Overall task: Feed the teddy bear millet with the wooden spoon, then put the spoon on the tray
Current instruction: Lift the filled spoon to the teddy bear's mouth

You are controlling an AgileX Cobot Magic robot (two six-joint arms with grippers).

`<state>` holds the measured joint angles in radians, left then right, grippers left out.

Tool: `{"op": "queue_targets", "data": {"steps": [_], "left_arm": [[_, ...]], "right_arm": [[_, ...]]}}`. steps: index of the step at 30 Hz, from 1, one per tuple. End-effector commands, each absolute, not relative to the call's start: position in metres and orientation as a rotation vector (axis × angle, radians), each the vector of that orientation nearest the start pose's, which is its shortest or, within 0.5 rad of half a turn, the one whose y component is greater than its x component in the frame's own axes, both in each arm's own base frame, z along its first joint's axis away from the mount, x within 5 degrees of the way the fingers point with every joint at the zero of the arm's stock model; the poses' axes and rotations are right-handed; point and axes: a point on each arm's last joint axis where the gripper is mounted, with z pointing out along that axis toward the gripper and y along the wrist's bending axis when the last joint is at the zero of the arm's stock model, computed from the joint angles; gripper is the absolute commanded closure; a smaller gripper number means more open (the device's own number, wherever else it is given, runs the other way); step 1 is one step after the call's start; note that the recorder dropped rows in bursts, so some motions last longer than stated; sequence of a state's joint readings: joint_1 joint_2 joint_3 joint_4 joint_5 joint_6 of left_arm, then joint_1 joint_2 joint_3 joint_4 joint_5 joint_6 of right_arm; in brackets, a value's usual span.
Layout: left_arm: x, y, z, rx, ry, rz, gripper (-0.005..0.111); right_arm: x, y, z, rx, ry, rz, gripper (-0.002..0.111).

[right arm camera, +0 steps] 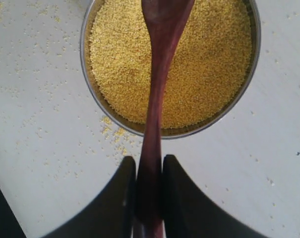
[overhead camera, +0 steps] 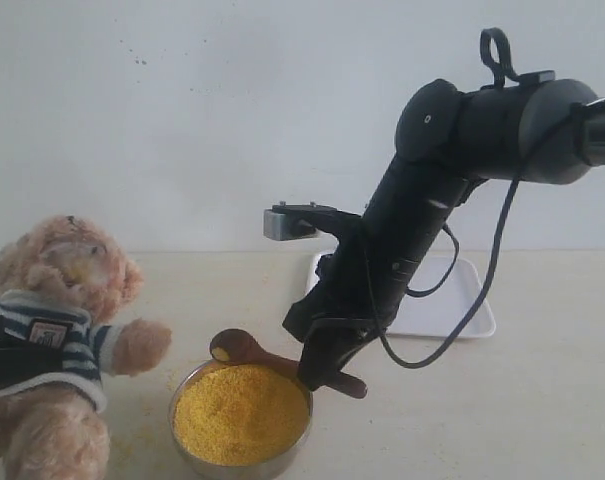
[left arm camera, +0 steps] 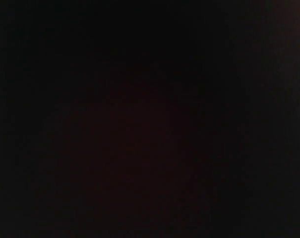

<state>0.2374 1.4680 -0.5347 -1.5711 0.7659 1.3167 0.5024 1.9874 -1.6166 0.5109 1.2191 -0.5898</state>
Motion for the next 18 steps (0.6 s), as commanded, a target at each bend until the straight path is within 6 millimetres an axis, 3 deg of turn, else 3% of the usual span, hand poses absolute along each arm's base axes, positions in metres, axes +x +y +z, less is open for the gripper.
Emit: {"op": "queue_targets", "data": {"steps": [1,7,11,14,18], "left_arm": [[0.237,-0.009,0.185,-0.226,2.354,-0.963,0.103],[0.229,-0.015,0.186,-0.164,2.411,-1.033,0.103],[0.222,-0.017,0.180,-0.192,2.430,-1.056,0.103],[0.221,-0.017,0.178,-0.218,2.430,-1.054,0.103],[0.221,-0.017,0.177,-0.253,2.426,-1.063,0.103]], "right_arm": [[0.334,0.229,0.244,-1.333,2.627,0.722,0.108],[0.330,0.227,0.260,-1.339,2.579,0.722,0.108],[0.330,0.227,0.260,-1.337,2.581,0.723,0.108],[0.326,0.225,0.271,-1.329,2.554,0.721,0.108],[0.313,0.240,0.292,-1.234,2.495,0.957,0.108]]}}
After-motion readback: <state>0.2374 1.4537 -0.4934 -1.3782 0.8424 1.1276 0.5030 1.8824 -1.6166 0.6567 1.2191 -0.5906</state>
